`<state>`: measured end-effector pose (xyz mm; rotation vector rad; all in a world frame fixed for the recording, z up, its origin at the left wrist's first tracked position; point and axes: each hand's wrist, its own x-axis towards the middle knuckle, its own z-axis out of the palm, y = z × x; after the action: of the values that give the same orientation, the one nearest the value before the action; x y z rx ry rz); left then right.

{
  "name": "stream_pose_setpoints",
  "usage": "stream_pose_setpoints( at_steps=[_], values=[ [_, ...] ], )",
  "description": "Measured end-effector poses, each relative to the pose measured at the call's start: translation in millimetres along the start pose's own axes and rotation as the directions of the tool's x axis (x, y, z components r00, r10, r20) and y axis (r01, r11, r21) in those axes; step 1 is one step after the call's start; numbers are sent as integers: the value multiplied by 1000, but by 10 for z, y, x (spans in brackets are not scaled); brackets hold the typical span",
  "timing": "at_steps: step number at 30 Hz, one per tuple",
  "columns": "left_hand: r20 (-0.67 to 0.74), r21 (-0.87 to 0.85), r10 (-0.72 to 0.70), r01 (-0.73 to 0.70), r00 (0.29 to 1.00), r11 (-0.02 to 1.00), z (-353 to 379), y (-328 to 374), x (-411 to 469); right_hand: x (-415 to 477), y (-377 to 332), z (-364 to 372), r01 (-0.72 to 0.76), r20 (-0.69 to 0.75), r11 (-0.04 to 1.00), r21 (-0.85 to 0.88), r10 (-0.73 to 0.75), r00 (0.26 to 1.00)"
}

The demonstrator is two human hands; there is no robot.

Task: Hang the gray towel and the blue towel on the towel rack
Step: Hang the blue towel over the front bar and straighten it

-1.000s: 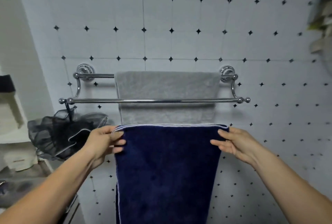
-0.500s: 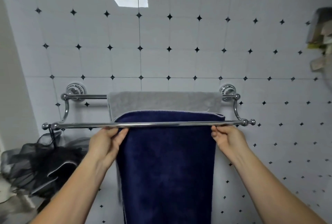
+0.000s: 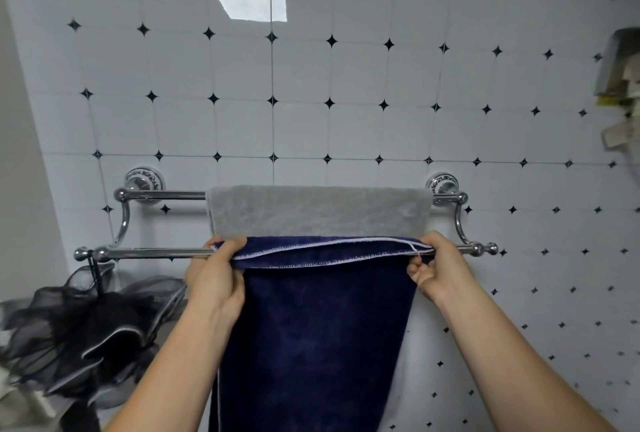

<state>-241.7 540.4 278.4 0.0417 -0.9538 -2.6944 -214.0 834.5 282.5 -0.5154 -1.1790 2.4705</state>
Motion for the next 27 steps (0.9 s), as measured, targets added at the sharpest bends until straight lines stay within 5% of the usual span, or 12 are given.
stream_pose_setpoints(
  at_steps=[7, 11, 15, 19, 27],
  values=[
    [-67, 148, 110, -99, 992, 984, -136, -9, -20, -152, -67, -127, 15, -104, 952, -306, -48, 993],
    [-206, 382, 57, 27, 977, 924, -244, 23, -18, -267, -187, -130, -76, -67, 870, -487, 49, 997],
    [-139, 533, 20, 58, 990, 844, -259, 116, -72, -356, -244, -66, -61, -22, 856, -514, 57, 998],
    [-86, 605, -52, 93, 995, 791, -206, 226, -74, -426, -195, -26, 124, 1, 851, -511, -144, 990],
    [-4, 690, -7, 8, 1000, 724, -461, 200, -258, -582, 103, -386, 275, 48, 805, -525, -294, 955]
  ],
)
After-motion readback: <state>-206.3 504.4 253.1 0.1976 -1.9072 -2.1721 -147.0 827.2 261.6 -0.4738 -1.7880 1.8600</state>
